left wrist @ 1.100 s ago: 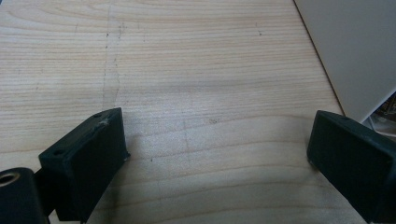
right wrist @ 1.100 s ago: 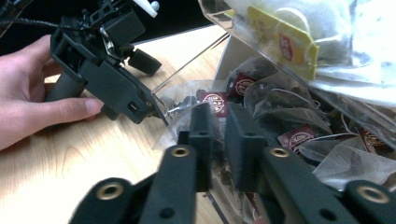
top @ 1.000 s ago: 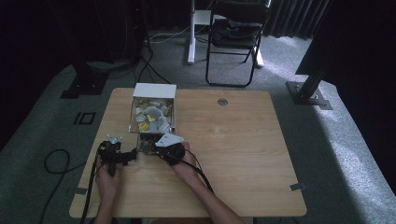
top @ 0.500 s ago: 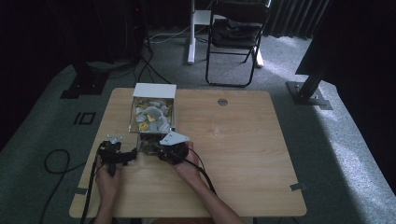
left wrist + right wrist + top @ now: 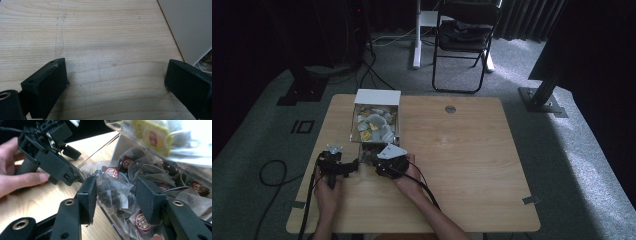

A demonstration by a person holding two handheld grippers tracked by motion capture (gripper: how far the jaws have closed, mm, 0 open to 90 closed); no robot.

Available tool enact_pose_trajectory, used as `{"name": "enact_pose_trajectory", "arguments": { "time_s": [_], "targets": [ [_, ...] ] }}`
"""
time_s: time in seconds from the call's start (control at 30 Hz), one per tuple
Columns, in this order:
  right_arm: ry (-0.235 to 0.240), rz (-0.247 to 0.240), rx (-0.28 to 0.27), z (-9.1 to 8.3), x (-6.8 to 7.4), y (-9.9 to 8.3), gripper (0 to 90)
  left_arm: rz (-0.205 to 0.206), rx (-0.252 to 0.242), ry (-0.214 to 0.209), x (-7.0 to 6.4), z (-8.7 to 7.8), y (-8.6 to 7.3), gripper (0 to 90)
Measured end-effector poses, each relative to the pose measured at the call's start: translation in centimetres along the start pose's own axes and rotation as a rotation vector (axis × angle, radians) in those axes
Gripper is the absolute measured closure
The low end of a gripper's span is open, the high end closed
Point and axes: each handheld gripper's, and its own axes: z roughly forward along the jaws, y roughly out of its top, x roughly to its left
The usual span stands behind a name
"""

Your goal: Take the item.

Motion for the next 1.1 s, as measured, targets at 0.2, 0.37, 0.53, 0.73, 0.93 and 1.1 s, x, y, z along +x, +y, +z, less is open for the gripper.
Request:
{"name": "enact_pose_trajectory", "arguments": {
  "time_s": [0.2,0.37,0.53,0.73,0.93,1.1],
  "targets": [
    [0.018,-0.001,0.005,0.2,0.0,-0.1,73.9,0.001,0.001,0.000,0.0,0.0,0.0,5.5],
    [0.030,-0.004,-0.004,0.0,-0.1,-0.1,89.4,0.002,0.002,0.000,0.0,0.0,0.0,5.5],
    [0.024,-0.004,-0.028,-0.6,-0.3,0.0,90.0,0.002,0.002,0.000,0.0,0.0,0.0,5.5],
    [0.019,0.005,-0.071,-1.7,-0.8,0.5,90.0,0.002,0.003,0.000,0.0,0.0,0.0,5.5],
    [0.018,-0.004,-0.083,-2.7,-1.1,0.9,90.0,0.002,0.002,0.000,0.0,0.0,0.0,5.5],
    [0.022,-0.020,-0.083,-3.4,-1.1,0.9,90.0,0.001,0.002,0.001,0.0,0.0,0.0,5.5]
  ]
}}
